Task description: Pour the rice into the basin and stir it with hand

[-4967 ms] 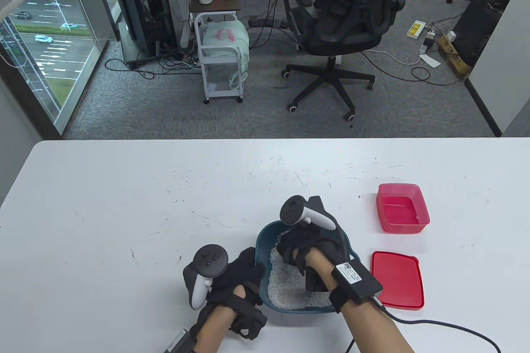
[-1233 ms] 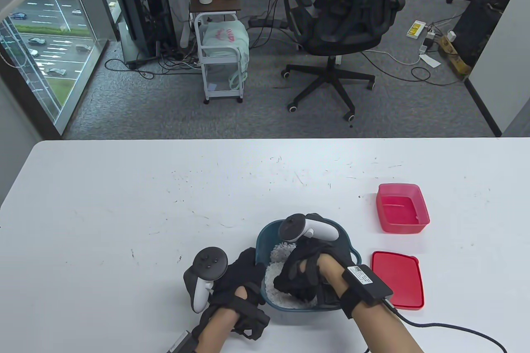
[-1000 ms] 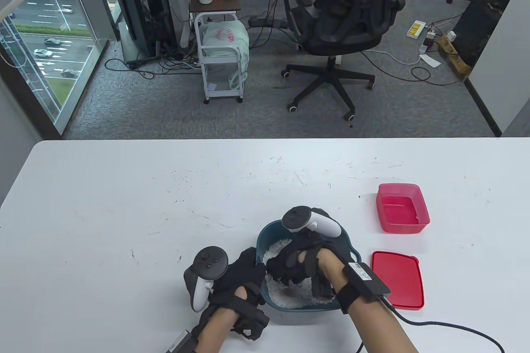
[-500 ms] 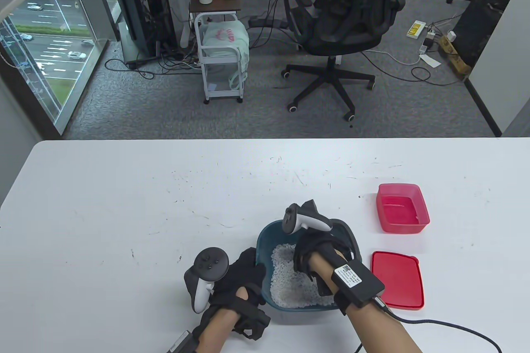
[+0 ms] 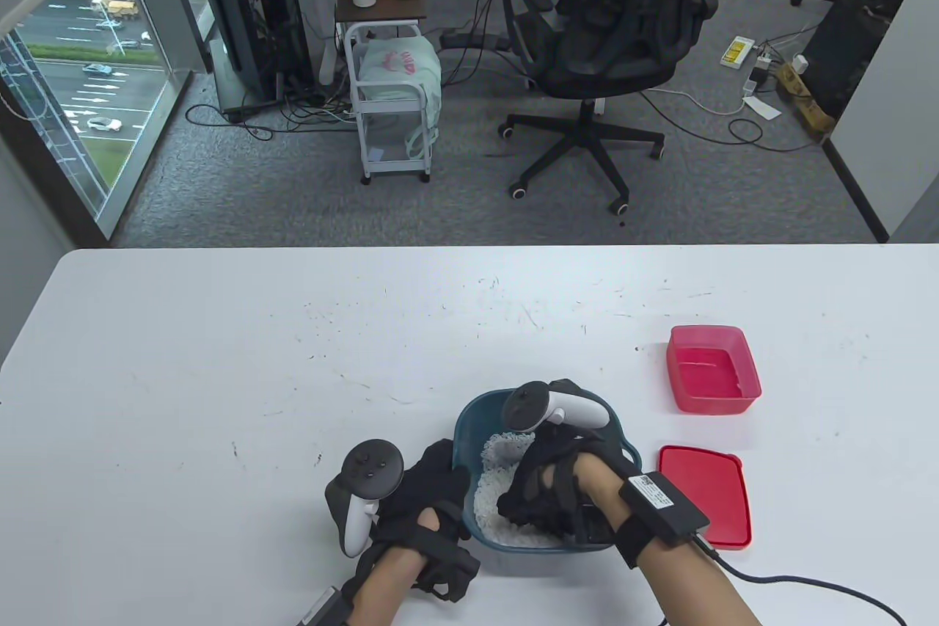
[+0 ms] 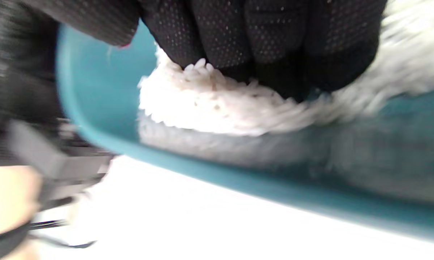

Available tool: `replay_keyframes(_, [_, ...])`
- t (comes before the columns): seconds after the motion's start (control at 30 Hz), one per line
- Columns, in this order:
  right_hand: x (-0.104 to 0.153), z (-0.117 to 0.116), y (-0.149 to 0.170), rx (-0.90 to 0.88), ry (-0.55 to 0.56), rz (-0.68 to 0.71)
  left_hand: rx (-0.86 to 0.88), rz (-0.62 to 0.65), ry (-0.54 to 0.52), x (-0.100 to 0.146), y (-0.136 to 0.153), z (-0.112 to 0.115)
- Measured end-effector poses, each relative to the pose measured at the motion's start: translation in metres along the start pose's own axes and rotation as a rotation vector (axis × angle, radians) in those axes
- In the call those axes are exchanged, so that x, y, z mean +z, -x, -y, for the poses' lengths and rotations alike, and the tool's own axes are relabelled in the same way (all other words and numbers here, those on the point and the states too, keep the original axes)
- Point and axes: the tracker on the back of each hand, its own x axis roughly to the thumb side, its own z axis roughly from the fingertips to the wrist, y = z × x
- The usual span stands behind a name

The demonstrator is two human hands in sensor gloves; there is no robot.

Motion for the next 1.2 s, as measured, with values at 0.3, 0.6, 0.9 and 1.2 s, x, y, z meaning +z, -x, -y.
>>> replay_keyframes(0.3, [-0.004, 0.021, -0.008, -0.100, 0.125, 0.038, -0.029, 0.030, 0.006, -0.001, -0.002, 0.000])
replay_keyframes(0.6, [0.015, 0.039, -0.011, 0.239, 0.495, -0.342, -0.043, 0.033, -0.001, -0.001, -0.002, 0.001])
replay_keyframes(0.9, [0.017, 0.019, -0.004, 0.439, 0.340, -0.637, -0.022, 0.005, -0.012, 0.000, -0.001, 0.001])
replay_keyframes(1.2, [0.002, -0.002, -0.006, 0.360, 0.126, -0.369, -0.016, -0.005, -0.014, 0.001, -0.001, 0.001])
